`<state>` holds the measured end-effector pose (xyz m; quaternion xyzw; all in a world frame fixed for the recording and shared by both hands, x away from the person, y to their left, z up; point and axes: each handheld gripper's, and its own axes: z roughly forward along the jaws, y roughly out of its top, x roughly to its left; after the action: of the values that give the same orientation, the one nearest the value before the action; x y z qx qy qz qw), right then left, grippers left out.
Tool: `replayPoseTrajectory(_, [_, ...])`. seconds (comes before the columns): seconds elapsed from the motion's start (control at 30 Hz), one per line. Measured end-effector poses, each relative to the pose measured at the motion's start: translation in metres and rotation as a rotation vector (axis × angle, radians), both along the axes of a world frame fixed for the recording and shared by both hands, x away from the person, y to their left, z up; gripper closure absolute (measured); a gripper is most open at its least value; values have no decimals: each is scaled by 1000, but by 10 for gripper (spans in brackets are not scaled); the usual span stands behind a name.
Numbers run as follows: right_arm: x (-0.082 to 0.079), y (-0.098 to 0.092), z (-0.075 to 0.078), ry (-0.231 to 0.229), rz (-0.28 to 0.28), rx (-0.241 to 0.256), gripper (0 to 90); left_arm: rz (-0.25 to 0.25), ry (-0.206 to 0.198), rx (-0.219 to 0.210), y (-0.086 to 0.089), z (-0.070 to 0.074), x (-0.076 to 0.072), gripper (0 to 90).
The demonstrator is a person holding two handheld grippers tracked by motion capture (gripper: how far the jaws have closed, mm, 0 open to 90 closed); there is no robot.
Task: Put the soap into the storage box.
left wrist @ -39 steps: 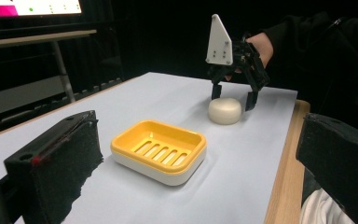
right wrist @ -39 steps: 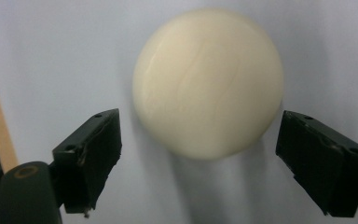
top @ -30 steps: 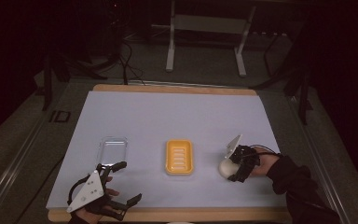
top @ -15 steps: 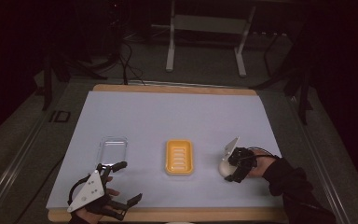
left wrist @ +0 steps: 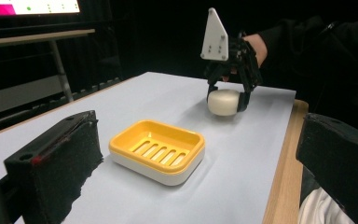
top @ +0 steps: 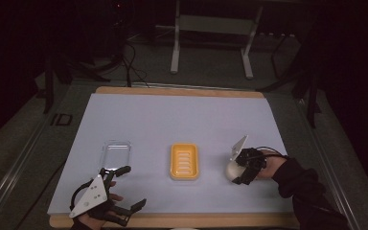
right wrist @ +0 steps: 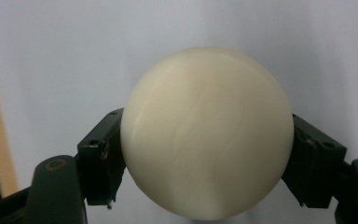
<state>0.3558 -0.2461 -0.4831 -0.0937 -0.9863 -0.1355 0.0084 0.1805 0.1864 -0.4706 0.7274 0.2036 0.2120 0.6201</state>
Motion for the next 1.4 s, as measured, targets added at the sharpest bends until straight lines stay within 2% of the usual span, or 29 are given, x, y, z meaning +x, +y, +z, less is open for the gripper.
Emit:
replayPoseTrajectory(0.2, [3,2,15,17,-23,-18,249,1,-1,-1,0,0,0,1])
replayPoseTrajectory(0.47, [3,3,35,10,-24,-18,249,-3,0,1,0,0,0,1])
replayPoseTrajectory(0.57, [3,3,37,7,-26,-17,249,-3,0,0,0,0,0,1])
replayPoseTrajectory(0.63, [4,4,43,5,-37,-36,249,-3,0,-1,0,0,0,1])
replayPoseTrajectory(1.1, [9,22,74,-48,-9,-42,249,-7,-2,3,0,0,0,1])
replayPoseTrajectory(1.4, [14,38,87,-74,19,-43,249,-9,-1,3,0,0,-1,1])
